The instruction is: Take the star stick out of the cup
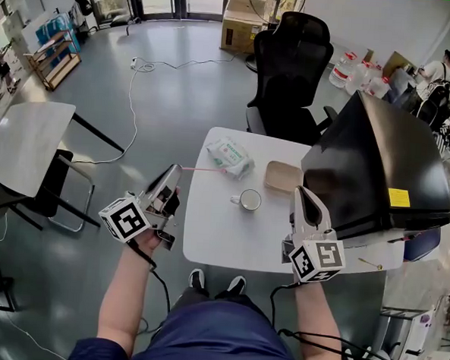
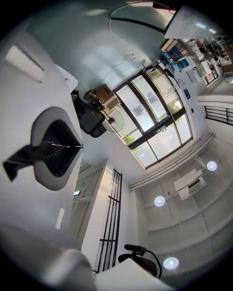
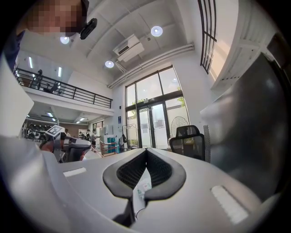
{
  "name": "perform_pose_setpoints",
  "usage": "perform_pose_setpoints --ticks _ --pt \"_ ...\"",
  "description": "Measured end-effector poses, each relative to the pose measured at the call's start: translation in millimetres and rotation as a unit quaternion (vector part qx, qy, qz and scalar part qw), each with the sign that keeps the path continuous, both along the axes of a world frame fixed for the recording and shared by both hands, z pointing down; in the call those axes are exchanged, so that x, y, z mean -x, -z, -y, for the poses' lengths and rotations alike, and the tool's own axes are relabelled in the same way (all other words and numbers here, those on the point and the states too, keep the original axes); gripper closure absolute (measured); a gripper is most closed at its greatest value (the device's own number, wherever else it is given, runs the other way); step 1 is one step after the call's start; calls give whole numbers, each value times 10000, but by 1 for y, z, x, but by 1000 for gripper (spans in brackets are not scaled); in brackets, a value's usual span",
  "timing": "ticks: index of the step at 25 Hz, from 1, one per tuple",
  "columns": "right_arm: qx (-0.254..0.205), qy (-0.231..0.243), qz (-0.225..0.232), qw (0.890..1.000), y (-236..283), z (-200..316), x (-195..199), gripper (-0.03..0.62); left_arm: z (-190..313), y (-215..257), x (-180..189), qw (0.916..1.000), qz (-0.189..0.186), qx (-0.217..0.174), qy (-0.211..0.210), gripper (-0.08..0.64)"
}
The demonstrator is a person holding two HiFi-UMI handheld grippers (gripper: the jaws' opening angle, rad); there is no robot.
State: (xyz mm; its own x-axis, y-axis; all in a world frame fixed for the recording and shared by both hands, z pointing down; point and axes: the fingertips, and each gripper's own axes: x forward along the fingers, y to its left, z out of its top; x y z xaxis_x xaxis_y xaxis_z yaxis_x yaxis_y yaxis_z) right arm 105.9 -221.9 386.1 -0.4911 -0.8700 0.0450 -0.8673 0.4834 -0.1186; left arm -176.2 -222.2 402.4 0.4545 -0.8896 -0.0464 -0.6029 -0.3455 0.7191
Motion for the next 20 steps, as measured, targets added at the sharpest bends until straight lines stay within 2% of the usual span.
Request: perform_pose_setpoints --ticks 14,17,20 --pt "-170 -17 -95 9998 4 -5 0 586 2 3 -3 9997 -174 -39 -139 549" --pt "-164 -30 -74 9998 3 -6 0 586 2 2 -3 9999 -81 -7 -122 549" --pt "-138 -24 -54 9999 3 -6 0 586 3 1 -5 9995 -262 -43 -182 549"
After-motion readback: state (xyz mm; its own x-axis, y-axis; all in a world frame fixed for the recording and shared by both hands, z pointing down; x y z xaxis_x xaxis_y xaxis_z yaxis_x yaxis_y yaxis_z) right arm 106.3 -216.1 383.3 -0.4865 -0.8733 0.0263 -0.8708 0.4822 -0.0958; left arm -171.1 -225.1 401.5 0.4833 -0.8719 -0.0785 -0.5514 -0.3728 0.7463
